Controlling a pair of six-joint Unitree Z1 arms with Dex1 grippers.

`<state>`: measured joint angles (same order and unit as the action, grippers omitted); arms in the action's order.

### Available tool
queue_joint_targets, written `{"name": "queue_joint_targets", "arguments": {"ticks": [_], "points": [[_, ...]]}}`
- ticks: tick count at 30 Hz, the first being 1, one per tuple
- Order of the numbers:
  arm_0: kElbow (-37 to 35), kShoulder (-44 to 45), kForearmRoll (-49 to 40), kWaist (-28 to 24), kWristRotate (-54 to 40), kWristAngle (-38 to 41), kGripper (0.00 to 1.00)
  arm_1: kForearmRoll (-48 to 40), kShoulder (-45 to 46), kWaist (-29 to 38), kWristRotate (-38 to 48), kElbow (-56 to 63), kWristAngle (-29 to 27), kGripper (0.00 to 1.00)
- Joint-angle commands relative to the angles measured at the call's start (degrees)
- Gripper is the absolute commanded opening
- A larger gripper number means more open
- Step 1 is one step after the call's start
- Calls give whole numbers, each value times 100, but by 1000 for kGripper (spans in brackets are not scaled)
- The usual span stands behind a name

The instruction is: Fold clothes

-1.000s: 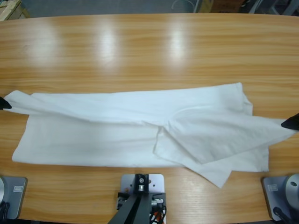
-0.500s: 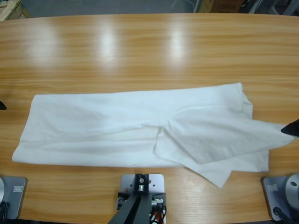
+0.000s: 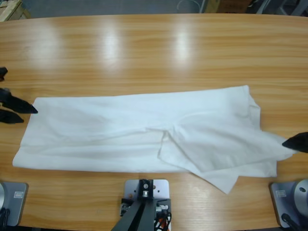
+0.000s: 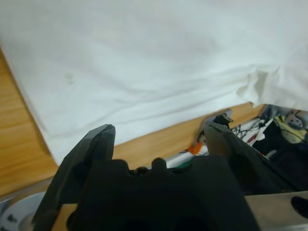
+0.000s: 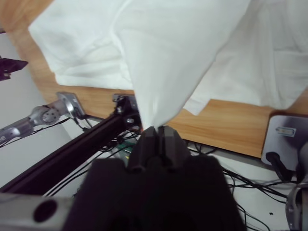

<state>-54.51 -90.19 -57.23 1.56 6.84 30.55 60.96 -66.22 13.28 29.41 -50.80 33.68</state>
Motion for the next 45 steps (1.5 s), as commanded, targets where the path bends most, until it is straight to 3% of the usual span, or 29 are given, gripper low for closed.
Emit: {"name": "queue_joint_targets", "arguments": {"ticks": [1,7,15,22,28,30,31,33,36,37,41,43,45], "points": [[717,157,975,536,537,31,749,-100,-132,227,511,384,-646,0],[796,-155,1344,976,674,33,801,-151,-348,438,578,215,-338,0],[888,-16,1346,1029,662,30,830,-1005,-2311,373,377,-472,95,0],[924,-24,1355,1331,671,30,830,-1031,-3753,-400,-389,-1130,-62,0],[956,-77,1432,1438,678,30,830,-1060,-4212,-783,-911,-1202,-301,0],[956,-86,1446,1443,678,28,830,-1102,-4011,-759,-1057,-1263,-702,0],[960,-86,1453,1443,678,21,830,-1207,-3804,-713,-1087,-1265,-937,72],[960,-86,1464,1461,678,26,830,-1355,-3466,-680,-1131,-1265,-1201,565],[972,-112,1504,1517,678,30,830,-1508,-3055,-641,-1217,-1256,-1452,960],[986,-121,1533,1558,678,30,830,-1573,-2927,-637,-1242,-1253,-1465,999],[1021,-130,1589,1698,685,30,830,-1721,-2551,-490,-1366,-1016,-1444,1000],[1030,-90,1592,1716,687,30,832,-1344,-2208,-484,-1089,-991,-1540,993],[1048,-32,1596,1716,692,30,835,-1190,-1605,-244,-423,-764,-1396,870]]}}
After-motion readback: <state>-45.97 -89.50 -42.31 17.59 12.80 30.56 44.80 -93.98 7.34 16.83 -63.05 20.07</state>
